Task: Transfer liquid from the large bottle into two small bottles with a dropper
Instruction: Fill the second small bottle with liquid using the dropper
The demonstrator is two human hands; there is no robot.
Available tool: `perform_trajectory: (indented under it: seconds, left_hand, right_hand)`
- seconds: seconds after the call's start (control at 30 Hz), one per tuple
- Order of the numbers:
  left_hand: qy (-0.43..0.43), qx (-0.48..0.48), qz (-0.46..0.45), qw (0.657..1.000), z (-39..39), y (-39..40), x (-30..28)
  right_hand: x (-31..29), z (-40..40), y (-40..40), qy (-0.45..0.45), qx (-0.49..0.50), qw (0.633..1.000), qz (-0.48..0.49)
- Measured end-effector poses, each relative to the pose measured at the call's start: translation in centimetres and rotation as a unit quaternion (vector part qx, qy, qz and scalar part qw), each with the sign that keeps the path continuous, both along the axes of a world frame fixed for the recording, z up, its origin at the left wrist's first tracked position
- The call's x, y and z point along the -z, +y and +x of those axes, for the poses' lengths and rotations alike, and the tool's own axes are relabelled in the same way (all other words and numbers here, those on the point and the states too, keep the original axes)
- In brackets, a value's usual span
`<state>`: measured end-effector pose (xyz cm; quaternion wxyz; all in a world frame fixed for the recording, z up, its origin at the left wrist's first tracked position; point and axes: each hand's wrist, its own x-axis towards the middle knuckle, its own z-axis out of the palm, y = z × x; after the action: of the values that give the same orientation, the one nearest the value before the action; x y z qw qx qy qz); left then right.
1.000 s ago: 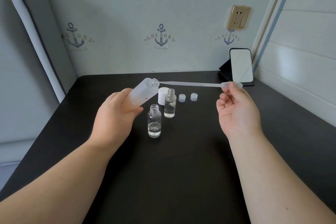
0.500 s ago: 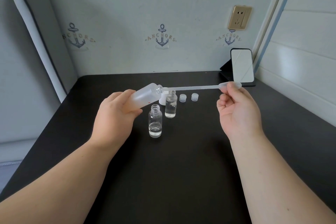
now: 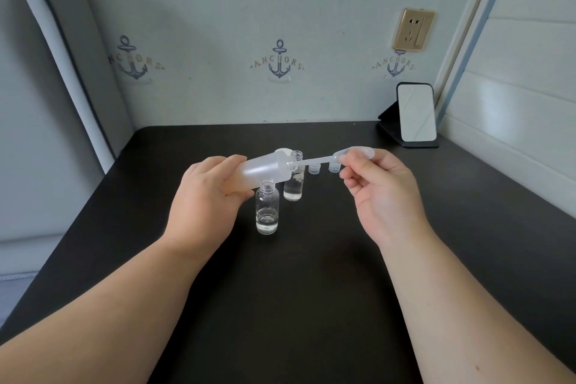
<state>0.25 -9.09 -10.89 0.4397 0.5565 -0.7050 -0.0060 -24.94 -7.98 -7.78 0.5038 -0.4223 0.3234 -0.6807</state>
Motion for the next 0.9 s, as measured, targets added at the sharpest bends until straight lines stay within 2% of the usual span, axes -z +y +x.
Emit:
perform_trajectory:
  seconds: [0.23, 0.47, 0.77, 0.9]
  left_hand:
    - [-0.012, 0.006, -0.001, 1.0, -0.3, -0.1, 0.0]
    - [-0.012, 0.01, 0.006, 1.0, -0.3, -0.1, 0.1]
    - [-0.006, 0.007, 0.019, 1.0, -0.4, -0.1, 0.1]
    - [-0.007, 0.005, 0.027, 1.0, -0.4, -0.1, 0.1]
  right_hand:
    - [0.4, 1.2, 0.2, 0.06, 0.005, 0.998, 0.014]
    - [0.8, 2.0, 0.3, 0.077, -0.01, 0.997, 0.019]
    - [0.7, 2.0, 0.2, 0.078, -0.017, 0.996, 0.035]
    - [0.5, 1.8, 0.3, 0.051, -0.02, 0.998, 0.041]
